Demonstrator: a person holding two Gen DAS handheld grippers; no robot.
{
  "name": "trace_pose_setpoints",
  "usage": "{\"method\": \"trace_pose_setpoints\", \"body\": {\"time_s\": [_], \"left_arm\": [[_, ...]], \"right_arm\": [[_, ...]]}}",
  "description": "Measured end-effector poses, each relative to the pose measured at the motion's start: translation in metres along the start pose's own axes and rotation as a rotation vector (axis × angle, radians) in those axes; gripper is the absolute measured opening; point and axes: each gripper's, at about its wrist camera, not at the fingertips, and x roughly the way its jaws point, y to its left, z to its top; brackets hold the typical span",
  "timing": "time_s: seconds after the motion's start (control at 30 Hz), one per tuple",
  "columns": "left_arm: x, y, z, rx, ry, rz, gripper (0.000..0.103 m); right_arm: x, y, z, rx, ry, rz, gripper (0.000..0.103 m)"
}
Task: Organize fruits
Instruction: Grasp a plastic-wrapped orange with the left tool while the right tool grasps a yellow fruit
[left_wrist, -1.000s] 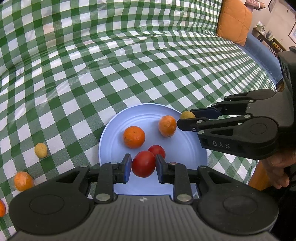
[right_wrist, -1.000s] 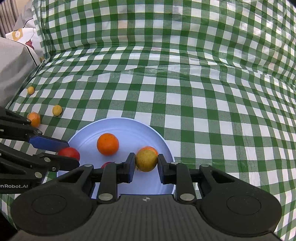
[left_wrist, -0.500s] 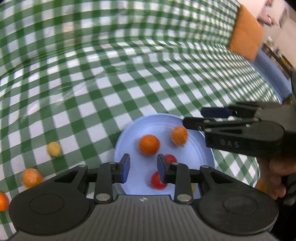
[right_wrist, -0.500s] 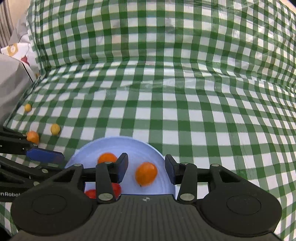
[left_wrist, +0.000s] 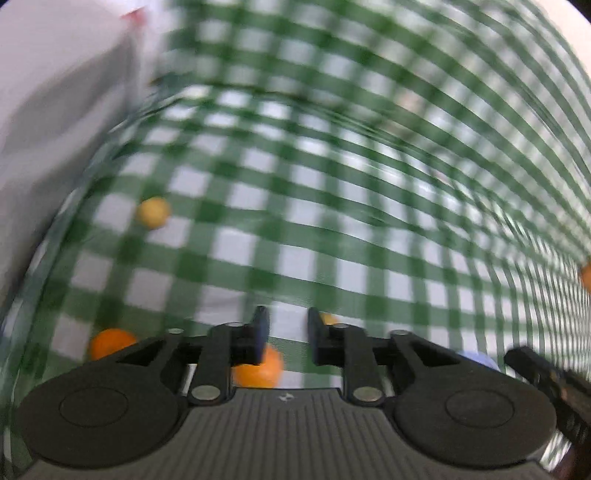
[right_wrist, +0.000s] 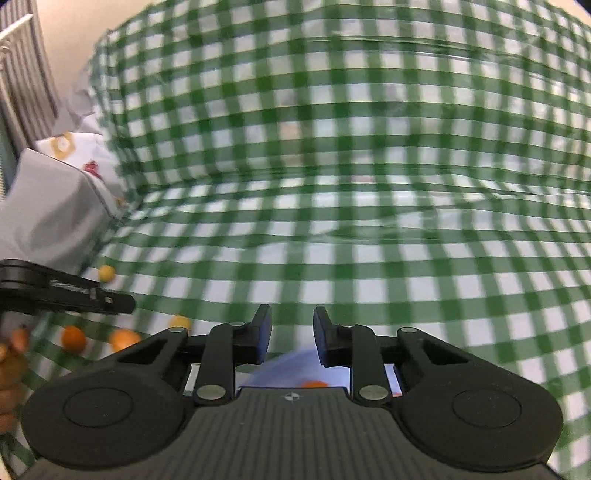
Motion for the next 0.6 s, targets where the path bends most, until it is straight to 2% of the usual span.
{"method": "trace_pose_setpoints", "body": {"time_s": [0.07,0.17,0.47,0.6], "left_arm": [[0.004,0.014,0.002,-0.055,0.026,0.002,0.041],[0.012,0.023,-0.001,-0.084,0.074,-0.011,0.044],[0.028,0.03,-0.015,-0.084,0.137,-0.066,0.046],[0.032,0.035,-0.014,-0.11,0.153,-0.093,0.046]], "right_arm": [[0.009,0.009,0.002,-0.005,0.006,0.03,0.026],[0.03,0.026,0.002,-0.013,0.035,0.069,0.027],[0.094,0.078,-0.012,-0.091,0.111,0.115,0.027],[0.119,0.091,-0.016,-0.12,0.125,0.089,0.027]]}}
